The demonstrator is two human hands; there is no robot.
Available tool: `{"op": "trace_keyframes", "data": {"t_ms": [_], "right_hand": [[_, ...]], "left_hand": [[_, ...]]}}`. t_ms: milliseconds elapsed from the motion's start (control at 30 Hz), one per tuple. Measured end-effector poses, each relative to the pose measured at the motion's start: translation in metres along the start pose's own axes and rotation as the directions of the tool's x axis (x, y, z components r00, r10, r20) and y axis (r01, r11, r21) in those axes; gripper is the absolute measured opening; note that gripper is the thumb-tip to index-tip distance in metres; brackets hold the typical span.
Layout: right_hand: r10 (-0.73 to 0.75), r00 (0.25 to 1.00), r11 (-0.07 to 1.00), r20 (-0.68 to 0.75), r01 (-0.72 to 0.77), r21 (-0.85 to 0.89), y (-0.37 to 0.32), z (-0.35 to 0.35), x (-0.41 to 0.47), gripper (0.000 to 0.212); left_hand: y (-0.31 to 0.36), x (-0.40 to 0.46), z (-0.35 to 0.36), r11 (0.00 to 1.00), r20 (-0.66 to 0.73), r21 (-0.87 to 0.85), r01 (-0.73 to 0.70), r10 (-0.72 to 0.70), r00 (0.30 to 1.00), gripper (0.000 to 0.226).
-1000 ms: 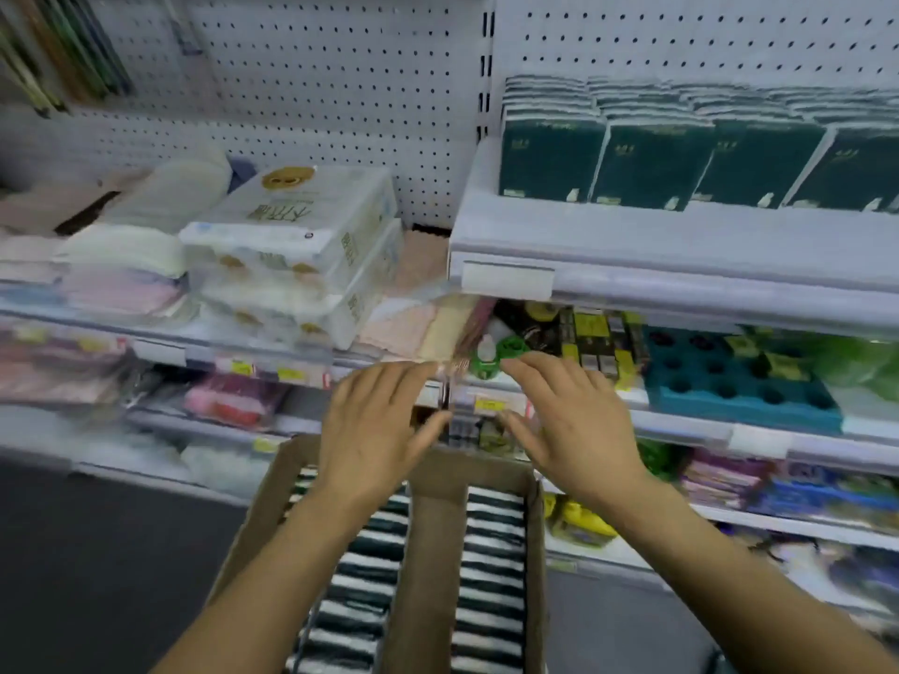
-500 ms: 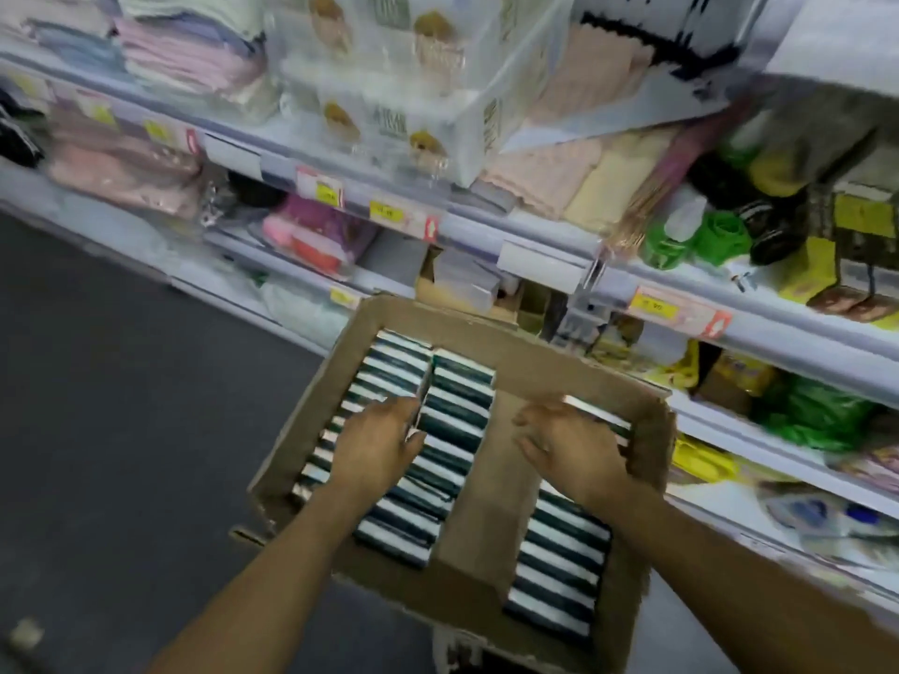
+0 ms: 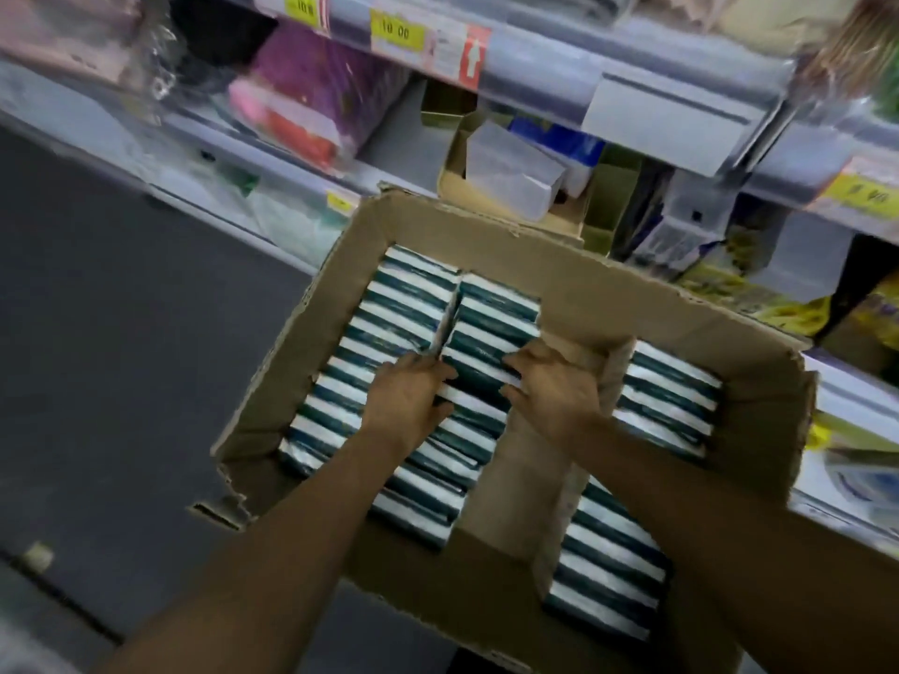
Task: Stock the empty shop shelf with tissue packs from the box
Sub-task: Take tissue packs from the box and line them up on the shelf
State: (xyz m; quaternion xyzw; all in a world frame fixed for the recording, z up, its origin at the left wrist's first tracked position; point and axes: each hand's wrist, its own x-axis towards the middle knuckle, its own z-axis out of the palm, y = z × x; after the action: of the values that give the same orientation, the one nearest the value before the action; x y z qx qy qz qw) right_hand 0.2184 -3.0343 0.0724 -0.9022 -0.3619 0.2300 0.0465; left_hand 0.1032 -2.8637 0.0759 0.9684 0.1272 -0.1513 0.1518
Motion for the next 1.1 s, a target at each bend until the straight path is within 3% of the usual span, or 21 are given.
{"op": "trace_keyframes", "data": {"t_ms": [133, 333, 467, 567, 633, 700, 767, 900, 1000, 1100], "right_hand": [[0.026, 1.000, 0.991, -0.015, -0.028, -0.128, -0.013, 0.003, 0.004, 0.048], [0.070, 0.997, 0.982, -0.009, -0.071, -0.176, -0.017, 0.002, 0.003, 0.038], [0.073, 0.997, 0.971, 0.002, -0.070, -0.228, -0.011, 0.005, 0.001, 0.036], [0.050, 0.999, 0.985, -0.001, -0.050, -0.163, -0.011, 0.003, -0.002, 0.032], [0.058, 0.996, 0.998, -0.070, -0.056, 0.029, -0.008, 0.000, -0.009, 0.025], [0.118, 0.984, 0.928, -0.131, -0.062, 0.368, -0.001, -0.009, -0.020, 0.021], [0.188, 0.972, 0.817, -0.142, -0.074, 0.571, 0.007, -0.027, -0.035, 0.021], [0.286, 0.942, 0.646, -0.176, -0.054, 0.762, 0.014, -0.079, -0.076, 0.027], [0.299, 0.914, 0.623, -0.274, 0.030, 0.781, 0.020, -0.120, -0.114, 0.037], [0.299, 0.885, 0.629, -0.357, 0.098, 0.771, 0.025, -0.165, -0.155, 0.037]], "left_hand": [[0.006, 0.009, -0.001, 0.971, 0.105, 0.231, -0.064, 0.040, 0.994, 0.051], [0.000, 0.009, 0.001, 0.935, -0.032, 0.314, -0.168, 0.187, 0.982, 0.050], [0.002, -0.001, -0.004, 0.971, -0.040, 0.164, -0.173, 0.182, 0.982, 0.040], [0.002, -0.009, -0.008, 0.987, -0.024, 0.097, -0.131, 0.134, 0.991, 0.039], [0.004, -0.016, -0.015, 0.997, -0.046, -0.012, -0.082, 0.081, 0.996, 0.038], [0.007, -0.025, -0.026, 0.986, -0.098, -0.169, -0.016, 0.000, 0.995, 0.034], [0.013, -0.035, -0.041, 0.935, -0.087, -0.348, 0.075, -0.112, 0.990, 0.030], [0.039, -0.055, -0.088, 0.721, -0.036, -0.674, 0.161, -0.250, 0.968, 0.022], [0.065, -0.073, -0.127, 0.536, -0.044, -0.837, 0.111, -0.268, 0.962, 0.022], [0.091, -0.090, -0.169, 0.484, -0.102, -0.875, 0.008, -0.201, 0.974, 0.031]]}}
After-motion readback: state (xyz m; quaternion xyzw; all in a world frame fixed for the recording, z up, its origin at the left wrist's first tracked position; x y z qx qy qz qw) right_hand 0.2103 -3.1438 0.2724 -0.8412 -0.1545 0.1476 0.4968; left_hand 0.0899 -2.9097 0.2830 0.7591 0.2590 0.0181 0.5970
